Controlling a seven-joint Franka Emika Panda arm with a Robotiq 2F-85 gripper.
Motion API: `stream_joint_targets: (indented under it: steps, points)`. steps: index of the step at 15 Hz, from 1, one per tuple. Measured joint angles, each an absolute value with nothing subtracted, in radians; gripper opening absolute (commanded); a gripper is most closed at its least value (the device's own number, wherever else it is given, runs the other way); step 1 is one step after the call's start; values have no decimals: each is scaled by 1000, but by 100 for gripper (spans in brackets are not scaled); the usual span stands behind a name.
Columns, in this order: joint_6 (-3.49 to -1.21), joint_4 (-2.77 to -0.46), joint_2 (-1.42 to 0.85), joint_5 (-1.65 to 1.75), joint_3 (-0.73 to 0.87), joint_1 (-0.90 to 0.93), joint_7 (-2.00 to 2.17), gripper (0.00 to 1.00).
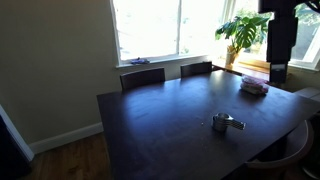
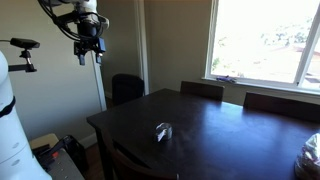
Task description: Unstack the silver pots.
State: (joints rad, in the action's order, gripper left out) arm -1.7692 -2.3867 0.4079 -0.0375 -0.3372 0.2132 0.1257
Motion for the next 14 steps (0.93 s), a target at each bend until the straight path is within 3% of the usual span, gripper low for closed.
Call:
stream_joint_targets:
  steps: [7, 14]
  points:
    - [-1818, -2387, 379, 80, -222, 183, 16, 100]
    - [-2072, -2386, 206, 180, -173, 139, 6, 100]
